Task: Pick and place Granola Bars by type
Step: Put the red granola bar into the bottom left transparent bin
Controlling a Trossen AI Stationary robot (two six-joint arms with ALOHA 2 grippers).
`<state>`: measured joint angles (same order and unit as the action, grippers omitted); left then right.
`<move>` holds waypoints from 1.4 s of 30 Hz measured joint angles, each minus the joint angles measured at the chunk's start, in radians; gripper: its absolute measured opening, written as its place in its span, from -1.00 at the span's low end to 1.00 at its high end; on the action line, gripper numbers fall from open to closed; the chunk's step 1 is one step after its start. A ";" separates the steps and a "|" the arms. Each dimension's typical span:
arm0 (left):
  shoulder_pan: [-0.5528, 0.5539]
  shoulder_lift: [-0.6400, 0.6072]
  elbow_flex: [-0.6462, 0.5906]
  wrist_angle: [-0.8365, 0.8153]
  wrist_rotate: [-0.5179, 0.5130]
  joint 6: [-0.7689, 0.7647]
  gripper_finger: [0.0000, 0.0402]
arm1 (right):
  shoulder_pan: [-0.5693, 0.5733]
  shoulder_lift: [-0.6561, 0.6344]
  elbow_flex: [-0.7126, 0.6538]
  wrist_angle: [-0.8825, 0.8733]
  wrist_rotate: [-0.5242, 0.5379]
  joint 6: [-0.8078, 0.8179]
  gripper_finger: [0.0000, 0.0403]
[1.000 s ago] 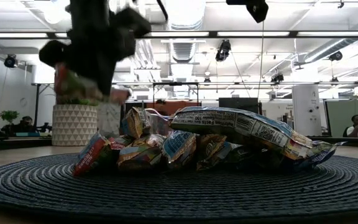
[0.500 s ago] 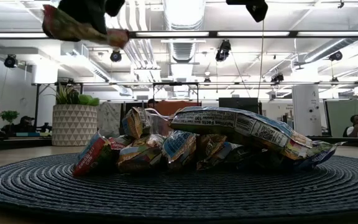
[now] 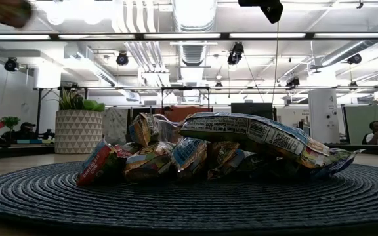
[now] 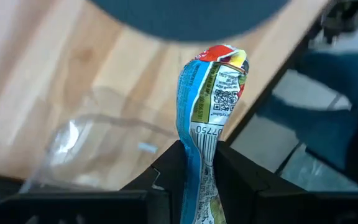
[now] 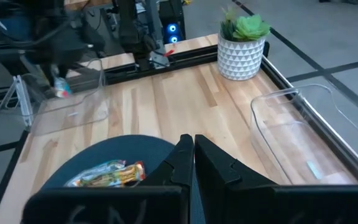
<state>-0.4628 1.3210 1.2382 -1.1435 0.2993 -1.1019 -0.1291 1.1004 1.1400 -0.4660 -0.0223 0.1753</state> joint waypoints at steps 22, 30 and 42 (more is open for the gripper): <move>-0.161 0.000 -0.023 -0.226 -0.074 0.332 -0.68 | -0.002 0.000 0.000 0.000 0.020 0.008 -0.96; -0.168 0.000 -0.141 -0.224 -0.078 0.410 -0.68 | -0.003 0.000 0.000 0.000 0.026 0.008 -0.96; -0.169 -0.002 -0.251 -0.097 -0.083 0.413 -0.68 | -0.002 0.000 0.000 0.000 0.026 0.008 -0.96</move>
<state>-0.6315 1.3190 0.9873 -1.2402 0.2159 -0.6889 -0.1316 1.1004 1.1397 -0.4660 0.0036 0.1837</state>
